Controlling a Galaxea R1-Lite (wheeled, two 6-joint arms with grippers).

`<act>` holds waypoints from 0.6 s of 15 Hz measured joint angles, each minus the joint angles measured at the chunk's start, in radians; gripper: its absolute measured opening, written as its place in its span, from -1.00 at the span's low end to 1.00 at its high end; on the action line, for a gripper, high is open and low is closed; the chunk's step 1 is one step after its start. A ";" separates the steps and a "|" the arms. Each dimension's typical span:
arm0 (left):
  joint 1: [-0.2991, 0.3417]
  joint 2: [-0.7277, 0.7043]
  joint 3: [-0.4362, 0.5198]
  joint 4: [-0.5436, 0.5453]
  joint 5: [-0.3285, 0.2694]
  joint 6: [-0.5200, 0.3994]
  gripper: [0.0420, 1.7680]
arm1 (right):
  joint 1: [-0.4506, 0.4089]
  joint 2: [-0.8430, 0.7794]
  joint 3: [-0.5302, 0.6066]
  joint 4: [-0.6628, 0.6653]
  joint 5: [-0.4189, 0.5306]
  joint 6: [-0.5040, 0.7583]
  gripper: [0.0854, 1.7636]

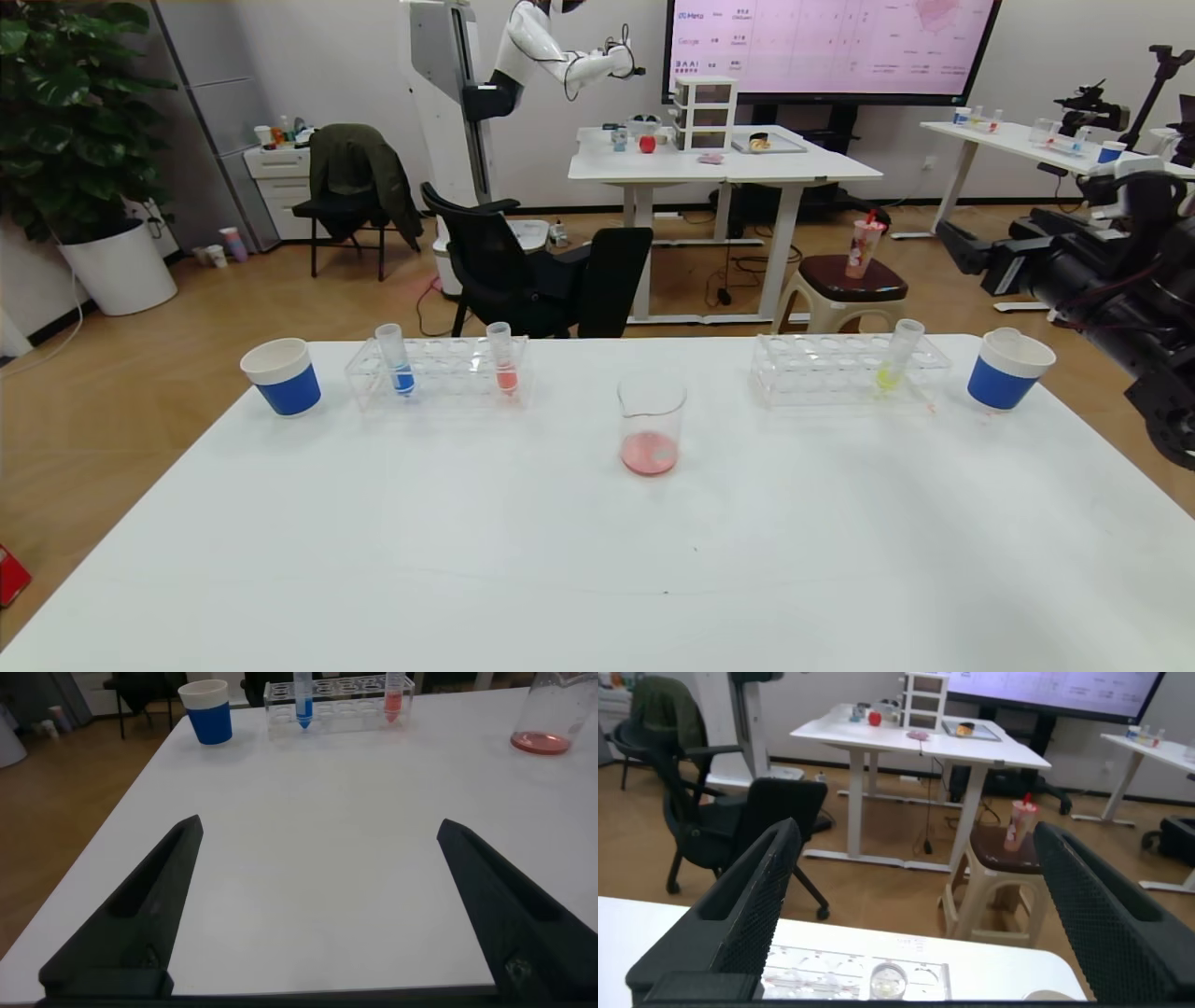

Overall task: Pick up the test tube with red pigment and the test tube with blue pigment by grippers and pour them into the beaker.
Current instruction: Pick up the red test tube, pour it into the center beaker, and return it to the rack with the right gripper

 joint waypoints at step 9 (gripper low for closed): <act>0.000 0.000 0.000 0.000 0.000 0.000 0.98 | 0.031 -0.690 0.477 -0.004 0.020 0.000 0.97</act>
